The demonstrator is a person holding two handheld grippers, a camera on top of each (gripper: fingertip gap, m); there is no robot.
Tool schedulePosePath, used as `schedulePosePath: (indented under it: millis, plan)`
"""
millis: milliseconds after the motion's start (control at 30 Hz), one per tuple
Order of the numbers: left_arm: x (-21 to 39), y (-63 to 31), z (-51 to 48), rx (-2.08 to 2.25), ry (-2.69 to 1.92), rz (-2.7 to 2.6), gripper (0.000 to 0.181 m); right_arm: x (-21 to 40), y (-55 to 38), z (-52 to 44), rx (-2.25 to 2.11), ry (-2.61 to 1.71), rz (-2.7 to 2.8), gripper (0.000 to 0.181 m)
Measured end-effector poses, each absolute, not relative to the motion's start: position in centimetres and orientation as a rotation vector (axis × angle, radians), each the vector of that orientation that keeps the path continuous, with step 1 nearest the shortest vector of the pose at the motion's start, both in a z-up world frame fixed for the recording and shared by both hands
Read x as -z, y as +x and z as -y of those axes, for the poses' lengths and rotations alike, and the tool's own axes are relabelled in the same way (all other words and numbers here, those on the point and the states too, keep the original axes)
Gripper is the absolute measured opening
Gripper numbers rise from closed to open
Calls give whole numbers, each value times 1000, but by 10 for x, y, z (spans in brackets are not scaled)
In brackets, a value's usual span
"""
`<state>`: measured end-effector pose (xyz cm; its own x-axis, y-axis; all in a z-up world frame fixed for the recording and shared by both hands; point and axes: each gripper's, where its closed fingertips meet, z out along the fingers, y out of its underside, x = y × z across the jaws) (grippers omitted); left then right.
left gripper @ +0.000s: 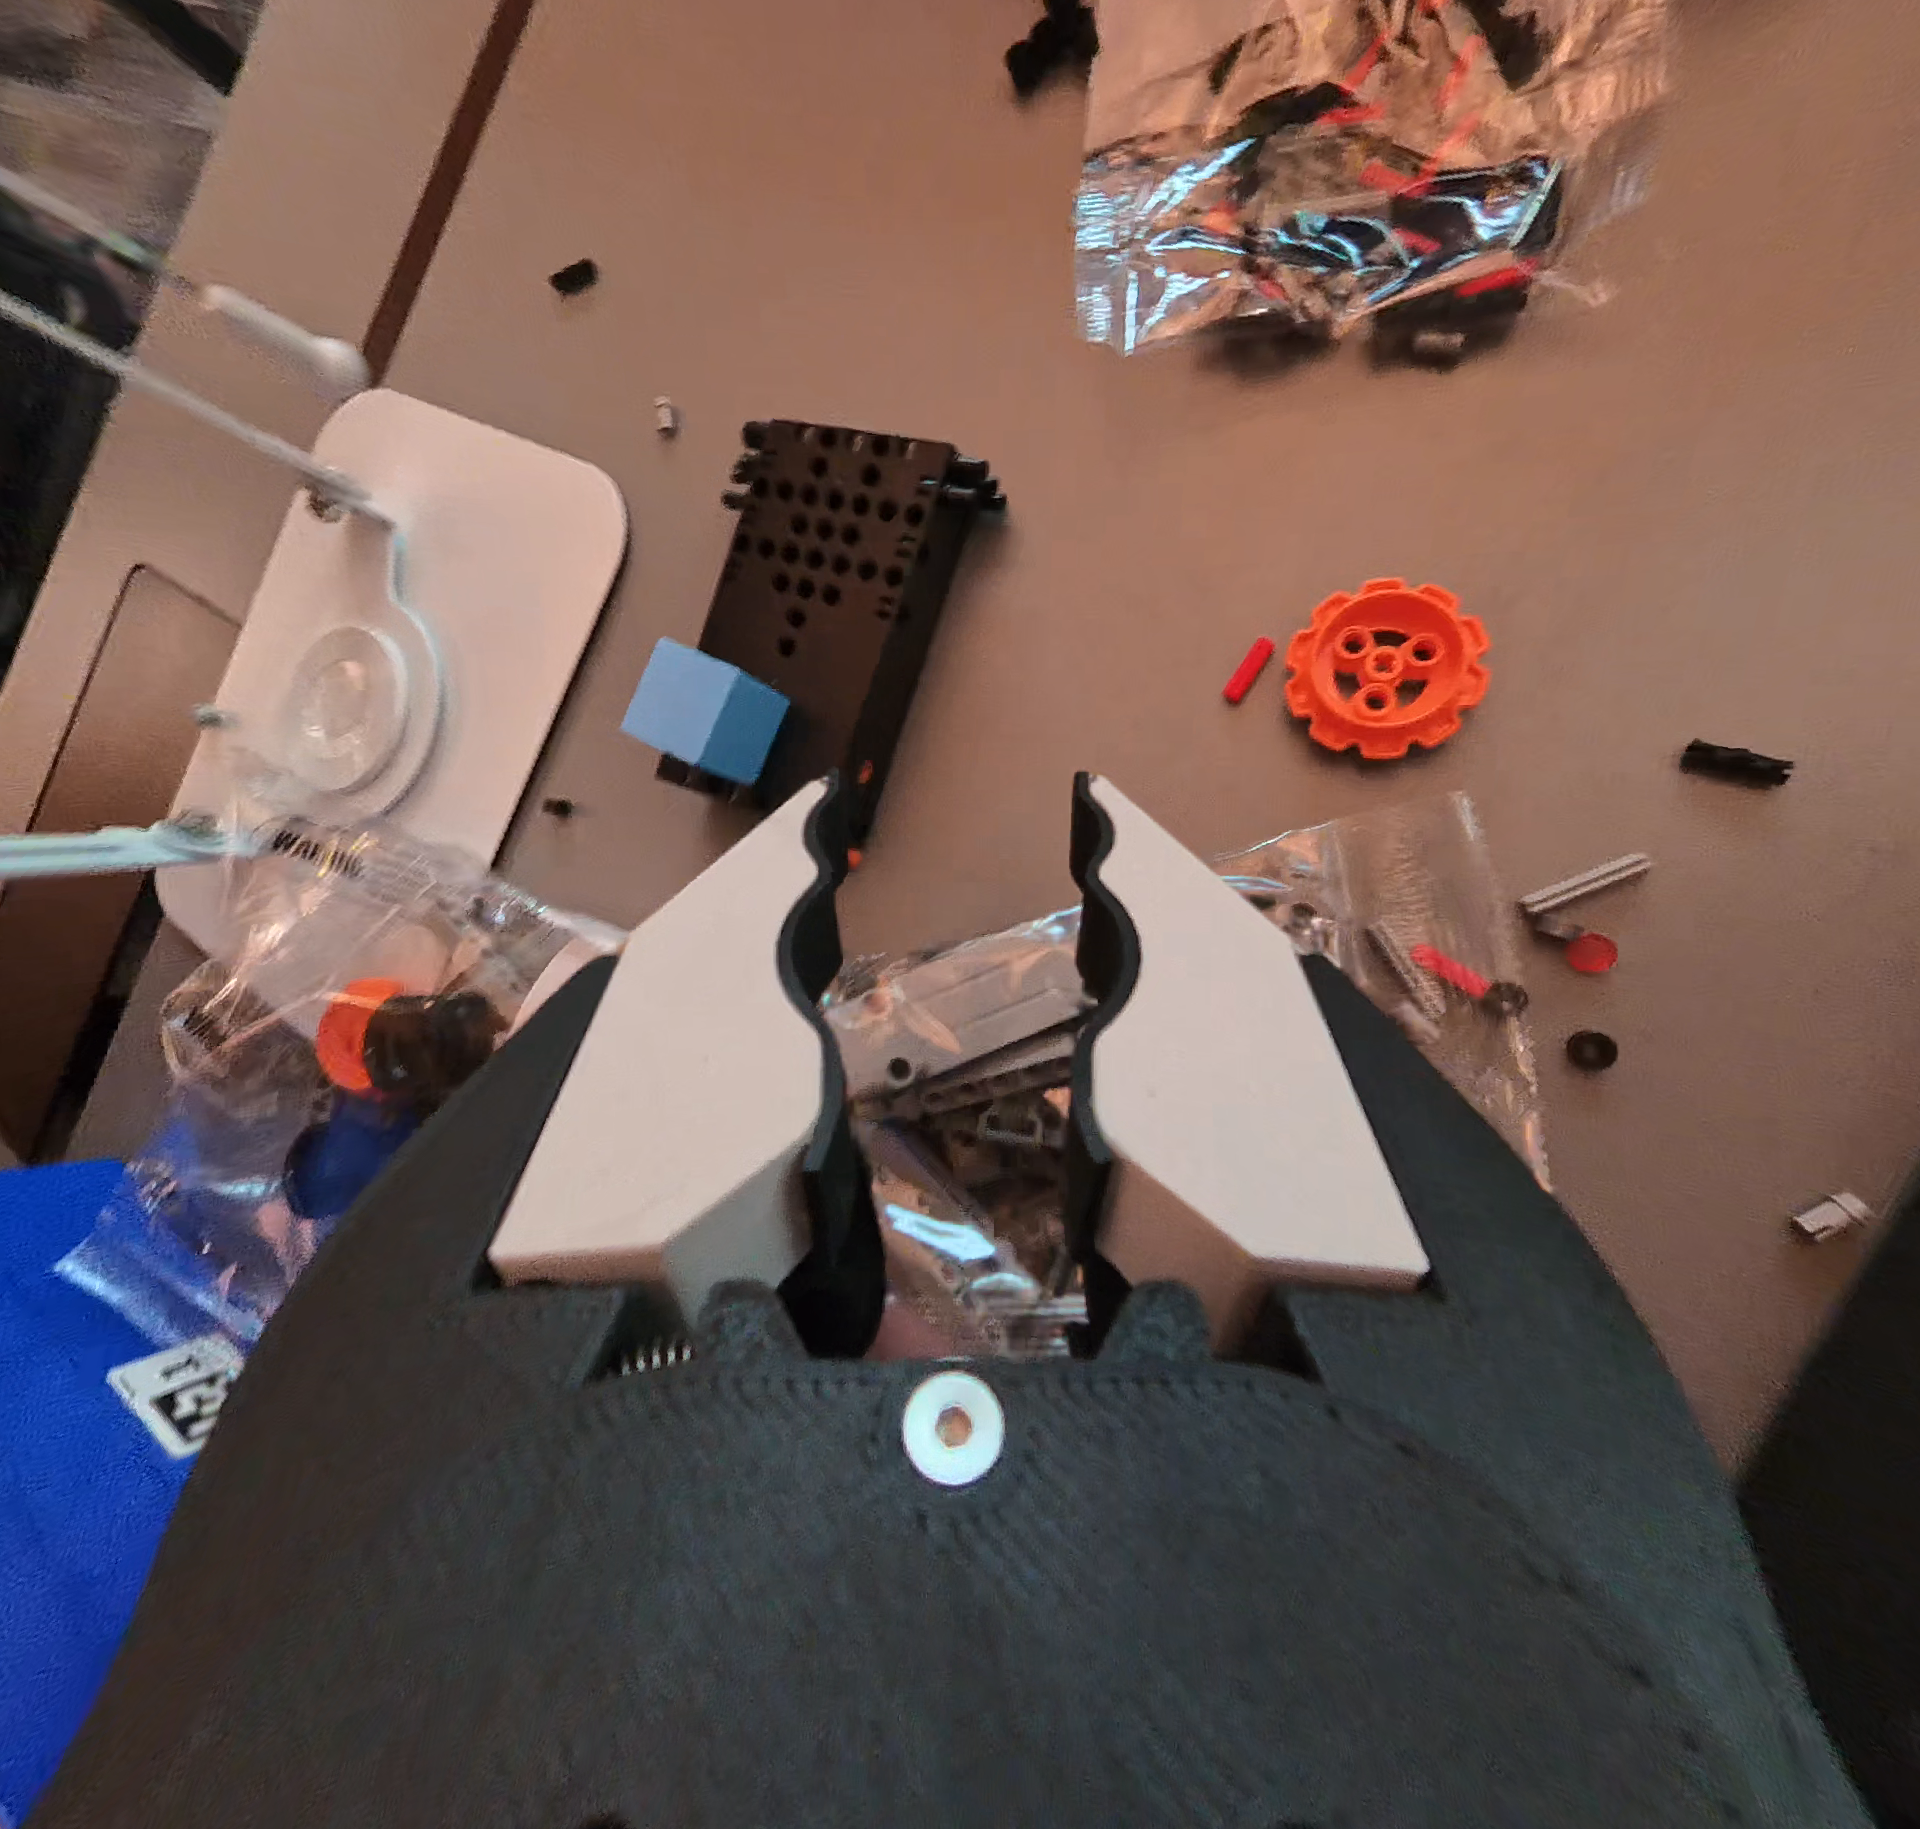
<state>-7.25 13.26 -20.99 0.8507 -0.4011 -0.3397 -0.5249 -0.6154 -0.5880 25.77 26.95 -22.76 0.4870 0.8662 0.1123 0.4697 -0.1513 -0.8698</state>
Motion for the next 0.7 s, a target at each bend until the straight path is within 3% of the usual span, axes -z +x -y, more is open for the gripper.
schedulePosePath:
  millis: [233,433,533,700]
  plan:
    - [193,-108,-148,-309,-2250,-542,43,230,255,-269,-488,-1786,1141,36]
    - [236,-135,-185,-357,-2366,-598,43,228,250,-267,-484,-1771,1135,35]
    - [237,-141,-193,-303,-2366,-578,31,227,250,-265,-482,-1763,1138,35]
    - [237,-135,-194,-282,-2352,-615,29,225,250,-265,-506,-1758,1131,34]
